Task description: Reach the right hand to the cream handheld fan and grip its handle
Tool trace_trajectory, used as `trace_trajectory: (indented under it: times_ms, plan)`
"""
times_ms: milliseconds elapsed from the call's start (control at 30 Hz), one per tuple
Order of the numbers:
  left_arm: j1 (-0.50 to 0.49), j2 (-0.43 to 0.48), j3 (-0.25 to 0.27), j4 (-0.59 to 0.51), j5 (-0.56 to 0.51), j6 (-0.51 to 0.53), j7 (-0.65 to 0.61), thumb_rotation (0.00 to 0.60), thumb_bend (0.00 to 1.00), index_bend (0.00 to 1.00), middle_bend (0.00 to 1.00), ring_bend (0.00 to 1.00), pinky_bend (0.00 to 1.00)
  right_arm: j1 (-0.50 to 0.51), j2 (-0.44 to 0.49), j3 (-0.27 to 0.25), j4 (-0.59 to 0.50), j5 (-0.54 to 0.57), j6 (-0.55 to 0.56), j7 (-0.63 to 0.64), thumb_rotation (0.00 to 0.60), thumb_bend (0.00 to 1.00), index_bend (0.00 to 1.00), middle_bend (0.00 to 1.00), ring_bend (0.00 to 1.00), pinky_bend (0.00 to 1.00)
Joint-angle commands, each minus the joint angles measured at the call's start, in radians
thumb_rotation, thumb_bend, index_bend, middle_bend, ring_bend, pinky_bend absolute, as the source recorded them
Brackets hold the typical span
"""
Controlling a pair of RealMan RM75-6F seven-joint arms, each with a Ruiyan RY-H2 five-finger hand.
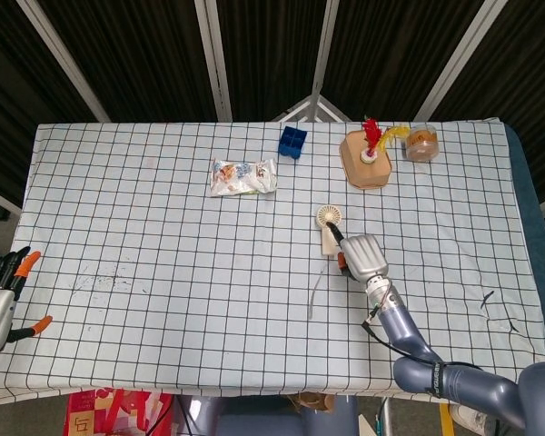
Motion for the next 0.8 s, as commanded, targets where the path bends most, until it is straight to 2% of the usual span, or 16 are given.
trace_trajectory:
  times_ms: [33, 100, 167, 200, 300, 367, 467, 600, 700, 800]
  plan:
    - [0.000, 0.000, 0.000, 0.000, 0.001, 0.001, 0.001, 0.600, 0.03, 0.00, 0.00, 0.00, 0.00, -0.013, 0.042, 0.014, -0.051, -0.054, 0.052, 0.030, 0.600, 0.70, 0.01, 0.71, 0.69, 0.71]
    - [0.001, -0.001, 0.000, 0.001, 0.003, 0.004, 0.001, 0.600, 0.03, 0.00, 0.00, 0.00, 0.00, -0.033, 0.083, 0.011, -0.097, -0.095, 0.091, 0.051, 0.600, 0.70, 0.00, 0.57, 0.55, 0.61]
    - [0.002, -0.001, 0.000, 0.003, 0.004, 0.006, 0.001, 0.600, 0.03, 0.00, 0.00, 0.00, 0.00, -0.058, 0.126, -0.002, -0.144, -0.132, 0.127, 0.066, 0.600, 0.70, 0.00, 0.42, 0.40, 0.46]
    - [0.002, -0.001, 0.000, 0.003, 0.005, 0.007, 0.001, 0.600, 0.03, 0.00, 0.00, 0.00, 0.00, -0.074, 0.150, -0.013, -0.170, -0.152, 0.145, 0.073, 0.600, 0.70, 0.00, 0.37, 0.35, 0.41]
    - [0.004, -0.001, 0.001, 0.003, 0.005, 0.010, -0.001, 0.600, 0.03, 0.00, 0.00, 0.00, 0.00, -0.140, 0.247, -0.069, -0.270, -0.221, 0.210, 0.090, 0.600, 0.65, 0.00, 0.19, 0.15, 0.23]
    - [0.006, 0.000, 0.001, 0.004, 0.008, 0.015, 0.001, 0.600, 0.03, 0.00, 0.00, 0.00, 0.00, -0.190, 0.314, -0.119, -0.331, -0.258, 0.249, 0.090, 0.600, 0.57, 0.00, 0.06, 0.03, 0.14]
    - [0.009, -0.001, 0.004, 0.006, 0.015, 0.022, 0.011, 0.600, 0.03, 0.00, 0.00, 0.00, 0.00, -0.278, 0.418, -0.202, -0.410, -0.333, 0.337, 0.080, 0.600, 0.49, 0.00, 0.00, 0.00, 0.07]
    - [0.013, -0.007, 0.007, 0.010, 0.030, 0.038, 0.029, 0.600, 0.03, 0.00, 0.00, 0.00, 0.00, -0.401, 0.496, -0.294, -0.446, -0.421, 0.475, 0.090, 0.600, 0.46, 0.00, 0.00, 0.00, 0.03]
    - [0.017, -0.012, 0.008, 0.015, 0.035, 0.047, 0.039, 0.600, 0.03, 0.00, 0.00, 0.00, 0.00, -0.472, 0.517, -0.335, -0.435, -0.469, 0.558, 0.117, 0.600, 0.46, 0.00, 0.00, 0.00, 0.02]
    - [0.019, -0.018, 0.008, 0.020, 0.037, 0.052, 0.052, 0.600, 0.03, 0.00, 0.00, 0.00, 0.00, -0.532, 0.516, -0.356, -0.370, -0.508, 0.633, 0.129, 0.600, 0.46, 0.00, 0.00, 0.00, 0.02]
